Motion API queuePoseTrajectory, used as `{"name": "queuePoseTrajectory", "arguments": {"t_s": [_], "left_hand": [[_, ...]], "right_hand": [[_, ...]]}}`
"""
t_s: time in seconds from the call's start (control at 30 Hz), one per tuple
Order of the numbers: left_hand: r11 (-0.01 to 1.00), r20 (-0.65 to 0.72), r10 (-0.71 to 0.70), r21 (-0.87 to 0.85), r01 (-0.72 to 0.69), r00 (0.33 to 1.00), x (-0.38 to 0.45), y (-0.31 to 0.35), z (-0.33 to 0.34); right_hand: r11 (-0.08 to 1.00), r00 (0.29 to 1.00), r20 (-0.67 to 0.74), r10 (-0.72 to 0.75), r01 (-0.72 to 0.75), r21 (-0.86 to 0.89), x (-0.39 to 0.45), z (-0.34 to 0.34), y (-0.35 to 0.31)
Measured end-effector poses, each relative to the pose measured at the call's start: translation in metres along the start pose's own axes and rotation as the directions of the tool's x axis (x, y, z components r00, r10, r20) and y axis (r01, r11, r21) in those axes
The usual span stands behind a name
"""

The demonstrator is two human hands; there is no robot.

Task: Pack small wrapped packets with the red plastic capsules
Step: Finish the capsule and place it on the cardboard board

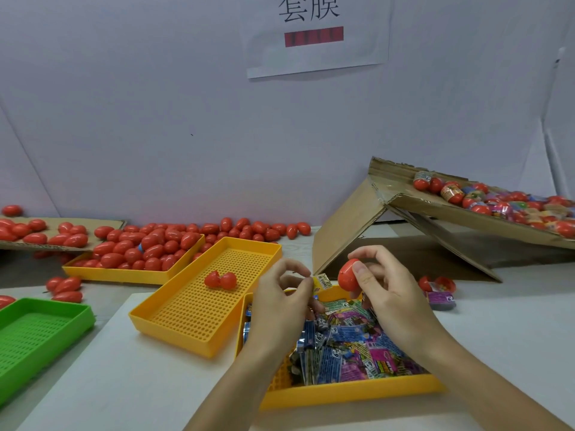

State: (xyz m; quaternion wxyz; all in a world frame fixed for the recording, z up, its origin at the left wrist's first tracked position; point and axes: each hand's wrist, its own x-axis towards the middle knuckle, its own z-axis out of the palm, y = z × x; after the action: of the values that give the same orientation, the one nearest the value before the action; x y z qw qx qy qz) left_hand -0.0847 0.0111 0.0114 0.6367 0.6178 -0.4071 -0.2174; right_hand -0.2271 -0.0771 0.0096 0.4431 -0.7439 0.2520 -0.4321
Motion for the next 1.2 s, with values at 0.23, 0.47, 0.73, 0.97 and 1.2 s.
{"name": "queuePoseTrajectory", "arguments": {"t_s": [0.23, 0.47, 0.73, 0.97, 1.2], "left_hand": [[0.926, 0.151, 0.093, 0.349, -0.141, 0.984, -0.004, -0.002, 0.005], [0.946, 0.236, 0.146, 0.250, -0.205, 0.961, -0.006, 0.002, 0.007], [0.995, -0.115, -0.083, -0.061, 0.076, 0.990, 0.004, 0.002, -0.003], [0.790, 0.079, -0.278, -0.548, 0.275, 0.957, 0.004, 0.010, -0.001], [0.749, 0.136, -0.283, -0.586, 0.307, 0.950, 0.002, 0.012, 0.000]], "right_hand": [[1.000, 1.000, -0.027, -0.004, 0.005, 0.026, 0.000, -0.001, -0.003], [0.989, 0.996, -0.009, -0.086, 0.084, -0.119, 0.000, 0.001, -0.001], [0.920, 0.987, 0.026, -0.160, 0.159, -0.359, 0.000, 0.000, 0.005], [0.705, 0.960, 0.276, -0.050, 0.230, -0.671, -0.006, 0.006, 0.011], [0.710, 0.969, 0.239, -0.065, 0.213, -0.671, -0.005, 0.006, 0.011]]}}
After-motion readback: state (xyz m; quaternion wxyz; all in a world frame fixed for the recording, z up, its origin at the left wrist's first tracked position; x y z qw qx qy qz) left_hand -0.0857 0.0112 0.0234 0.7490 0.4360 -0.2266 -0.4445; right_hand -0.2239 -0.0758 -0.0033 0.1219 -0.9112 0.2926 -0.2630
